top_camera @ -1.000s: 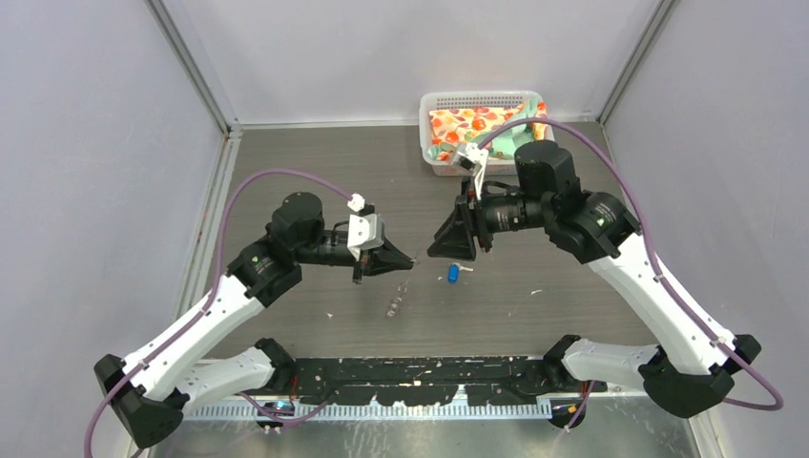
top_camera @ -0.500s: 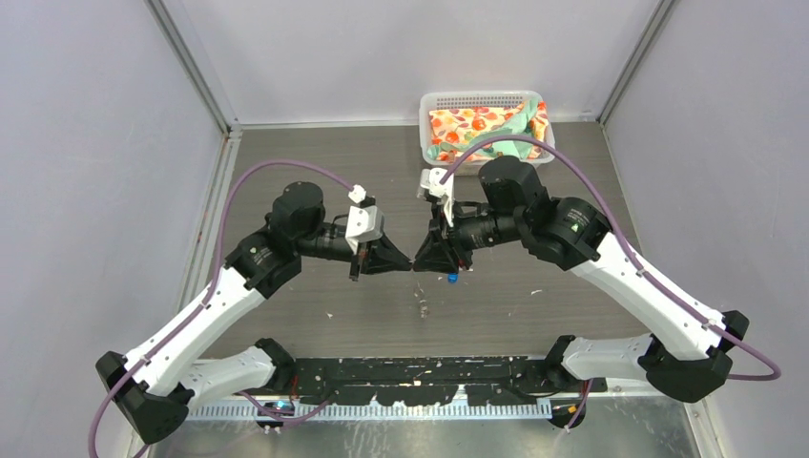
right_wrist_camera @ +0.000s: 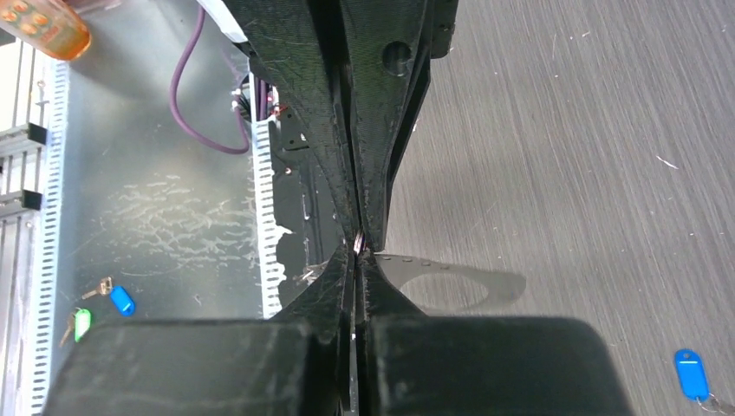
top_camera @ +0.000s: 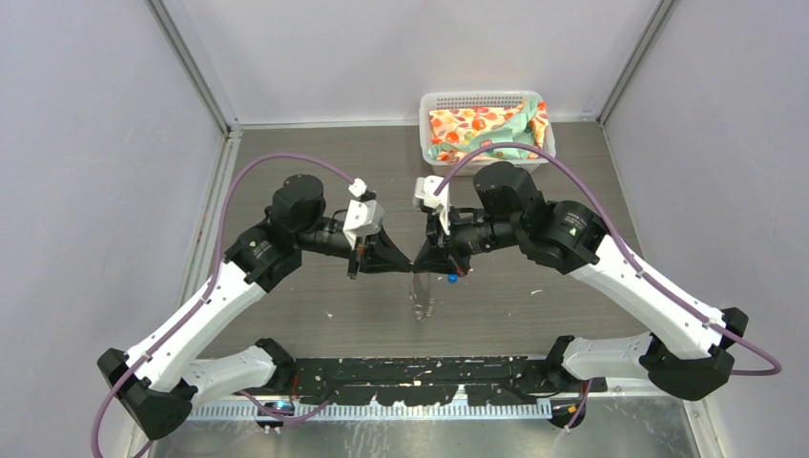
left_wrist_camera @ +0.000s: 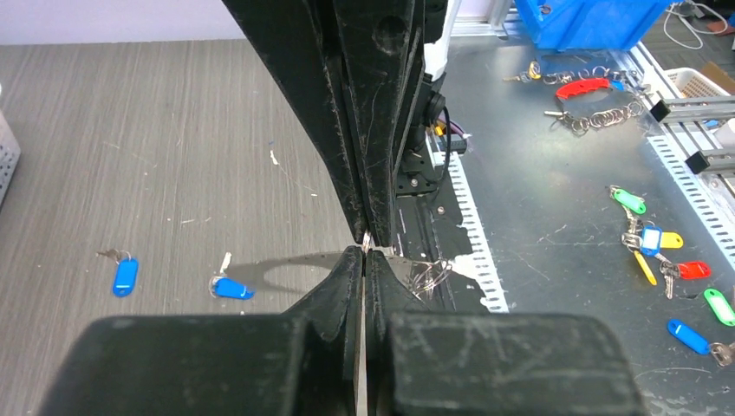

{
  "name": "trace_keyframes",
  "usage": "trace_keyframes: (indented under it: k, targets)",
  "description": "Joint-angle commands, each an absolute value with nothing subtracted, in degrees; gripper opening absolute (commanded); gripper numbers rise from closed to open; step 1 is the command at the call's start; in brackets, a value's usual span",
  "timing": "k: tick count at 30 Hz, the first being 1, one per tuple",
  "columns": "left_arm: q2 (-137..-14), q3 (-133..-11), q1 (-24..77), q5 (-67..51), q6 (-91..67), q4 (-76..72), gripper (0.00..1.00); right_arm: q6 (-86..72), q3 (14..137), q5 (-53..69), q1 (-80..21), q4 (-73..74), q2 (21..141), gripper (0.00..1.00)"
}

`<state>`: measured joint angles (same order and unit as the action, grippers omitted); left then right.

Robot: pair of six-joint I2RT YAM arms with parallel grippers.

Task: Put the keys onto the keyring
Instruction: Adjust the keyring.

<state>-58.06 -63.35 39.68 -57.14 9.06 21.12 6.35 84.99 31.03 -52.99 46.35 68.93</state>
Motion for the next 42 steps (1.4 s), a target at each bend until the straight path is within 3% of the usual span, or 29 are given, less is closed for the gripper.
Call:
trace_keyframes:
  k: [1,5,6,7,8,11,18,26,35,42]
  targets:
    - [-58.51,-66.52,39.38,-59.81,8.3,20.23,0.0,6.15,85.52,30.05,-53.69,42.91,67.52,0.01]
    - [-58.54,-66.76,39.38,-59.72,6.9,19.12,0.0,4.44,79.67,28.33,-53.77,36.14,63.13,0.01]
    - [-58.47,-66.69,39.39,-59.5,6.16,18.35,0.07,3.76,77.37,28.06,-53.76,33.06,61.59,0.01]
    - [-58.26,-66.45,39.39,-59.24,5.33,17.47,0.23,2.95,75.25,27.51,-53.75,29.71,60.02,0.01]
    - [-58.07,-66.26,39.3,-59.14,4.64,16.83,0.32,2.07,73.01,27.02,-53.77,26.84,58.62,0.01]
    - [-57.11,-65.99,38.78,-58.52,3.31,16.35,0.4,0.71,67.46,25.67,-53.74,18.64,54.9,0.01]
    - [-54.46,-63.31,35.48,-56.64,4.85,17.97,0.38,0.06,61.77,25.86,-53.79,8.71,50.7,0.01]
    - [-55.71,-60.81,34.01,-56.46,4.96,14.61,0.26,0.56,62.4,26.18,-53.76,8.96,50.48,0.01]
    - [-57.21,-59.13,34.05,-60.67,-14.43,-2.3,0.32,-1.34,59.77,25.47,-53.75,3.86,50.33,0.01]
    - [-56.3,-59.13,34.96,-65.52,-15.32,-3.59,0.36,-3.21,57.03,23.37,-53.79,-2.73,49.95,0.01]
